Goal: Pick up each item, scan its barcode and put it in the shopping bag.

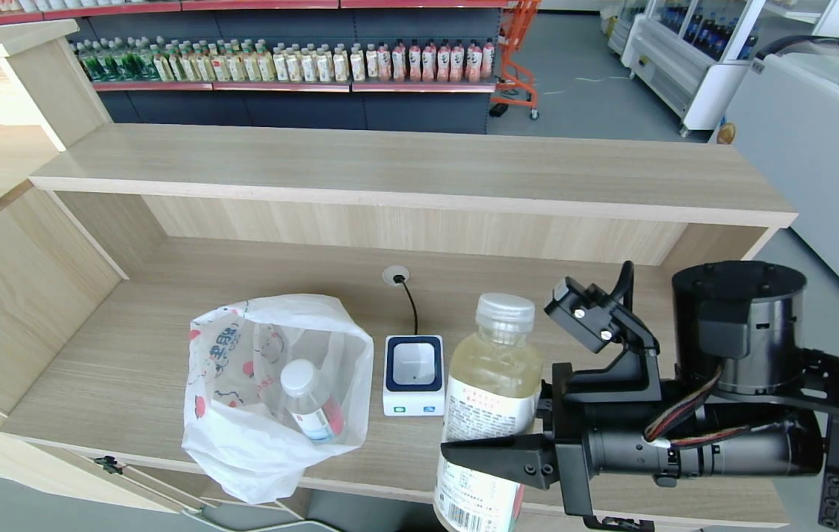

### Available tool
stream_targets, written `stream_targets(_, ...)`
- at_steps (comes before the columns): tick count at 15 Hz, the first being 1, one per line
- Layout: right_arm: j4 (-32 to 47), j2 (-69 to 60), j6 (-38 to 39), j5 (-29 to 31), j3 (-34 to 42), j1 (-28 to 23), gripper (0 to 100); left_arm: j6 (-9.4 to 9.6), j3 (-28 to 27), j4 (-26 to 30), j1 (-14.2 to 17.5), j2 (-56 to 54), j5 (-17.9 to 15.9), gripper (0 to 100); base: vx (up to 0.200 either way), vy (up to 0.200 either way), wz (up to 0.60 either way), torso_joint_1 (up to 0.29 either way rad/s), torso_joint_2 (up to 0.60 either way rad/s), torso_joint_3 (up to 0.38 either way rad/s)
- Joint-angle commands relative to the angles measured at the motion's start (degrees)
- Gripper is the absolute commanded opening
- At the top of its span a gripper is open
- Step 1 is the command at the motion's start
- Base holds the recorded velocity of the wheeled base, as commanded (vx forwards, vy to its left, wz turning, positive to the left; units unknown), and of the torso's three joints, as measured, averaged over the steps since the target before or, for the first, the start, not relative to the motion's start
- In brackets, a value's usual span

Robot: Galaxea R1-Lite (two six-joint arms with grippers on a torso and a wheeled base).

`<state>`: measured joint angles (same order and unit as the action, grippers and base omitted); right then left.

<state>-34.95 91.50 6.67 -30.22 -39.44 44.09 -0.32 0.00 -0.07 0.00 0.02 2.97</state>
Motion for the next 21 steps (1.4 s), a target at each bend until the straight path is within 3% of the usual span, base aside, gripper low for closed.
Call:
stream_targets(1, 0.0, -0.2, 0.1, 0.0, 0.0, 0.0, 0, -0.03, 0.0, 0.0, 0.0, 0.0, 0.0, 100, 0.000, 0.000, 0.00, 0.000, 0.00, 0.000)
stream_targets(14, 0.0, -1.5, -2.8, 0.1, 0.2, -0.7, 0, -0.03, 0.0, 0.0, 0.0, 0.0, 0.0, 100, 0.000, 0.000, 0.00, 0.000, 0.00, 0.000)
stream_targets(17, 3.4, -6.0, -17.0, 4.7, 1.5, -6.5, 0, -0.03, 0.0, 0.0, 0.0, 0.0, 0.1, 100, 0.000, 0.000, 0.00, 0.000, 0.00, 0.000)
stream_targets(18, 4.4, -7.5, -25.7, 12.6, 2.2, -10.2, 0, -0.03, 0.0, 0.0, 0.0, 0.0, 0.0, 100, 0.000, 0.000, 0.00, 0.000, 0.00, 0.000)
stream_targets(21, -1.6, -7.0, -37.4, 20.0, 3.2, -16.0, 0, -0.03, 0.0, 0.0, 0.0, 0.0, 0.1, 100, 0.000, 0.000, 0.00, 0.000, 0.00, 0.000)
